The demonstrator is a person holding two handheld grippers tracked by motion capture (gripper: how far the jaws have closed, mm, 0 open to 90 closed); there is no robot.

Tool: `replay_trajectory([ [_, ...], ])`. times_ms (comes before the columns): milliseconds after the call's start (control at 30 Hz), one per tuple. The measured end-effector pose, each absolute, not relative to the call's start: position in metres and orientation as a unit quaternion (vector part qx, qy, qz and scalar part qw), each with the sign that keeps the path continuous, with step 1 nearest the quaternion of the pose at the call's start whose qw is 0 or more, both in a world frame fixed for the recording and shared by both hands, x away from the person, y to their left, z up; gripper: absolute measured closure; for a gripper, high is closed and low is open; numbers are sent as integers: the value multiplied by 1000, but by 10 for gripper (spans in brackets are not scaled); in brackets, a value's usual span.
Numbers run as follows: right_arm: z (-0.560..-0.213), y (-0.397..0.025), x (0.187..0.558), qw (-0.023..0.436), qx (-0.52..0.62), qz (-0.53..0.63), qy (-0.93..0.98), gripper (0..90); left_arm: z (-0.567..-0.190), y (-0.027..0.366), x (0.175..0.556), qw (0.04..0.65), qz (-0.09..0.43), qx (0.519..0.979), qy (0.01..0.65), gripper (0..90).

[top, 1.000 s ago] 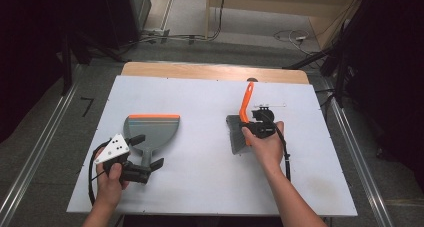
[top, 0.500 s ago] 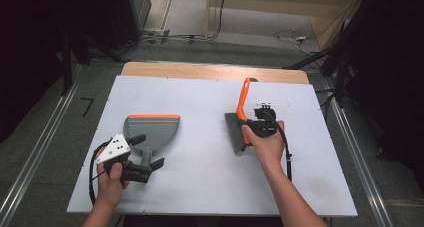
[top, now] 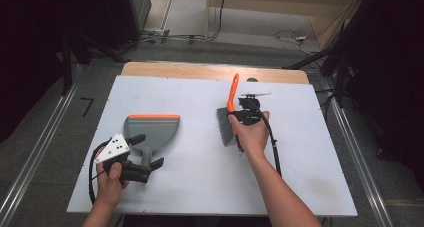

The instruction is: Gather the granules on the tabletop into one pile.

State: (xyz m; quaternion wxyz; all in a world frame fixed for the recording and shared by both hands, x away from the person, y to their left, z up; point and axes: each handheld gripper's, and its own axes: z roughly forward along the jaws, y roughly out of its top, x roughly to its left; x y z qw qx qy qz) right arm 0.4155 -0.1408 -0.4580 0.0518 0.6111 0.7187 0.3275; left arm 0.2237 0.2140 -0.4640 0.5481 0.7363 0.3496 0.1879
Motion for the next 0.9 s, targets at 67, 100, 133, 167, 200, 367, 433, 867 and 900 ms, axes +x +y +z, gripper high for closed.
replay_trajectory([
  [67,-458,-146,415,57,615,324,717,678,-464,214,224,548,188,736,350,0],
  [100,-458,-149,414,60,617,320,716,678,-464,214,224,548,188,736,350,0],
  [133,-457,-152,413,64,618,320,715,677,-464,214,224,549,188,736,350,0],
  [167,-457,-154,412,65,619,319,715,678,-464,213,224,550,188,735,349,0],
  [200,-457,-157,411,67,623,318,712,677,-464,213,224,550,187,736,348,0],
  [367,-457,-173,406,70,631,316,705,676,-463,210,223,546,188,739,347,0],
  [433,-458,-178,403,71,632,318,703,677,-464,209,223,547,187,739,346,0],
  [867,-439,-196,394,53,544,389,742,679,-465,210,224,544,187,740,348,0],
  [900,-434,-198,394,51,532,395,747,679,-465,209,224,545,187,740,348,0],
])
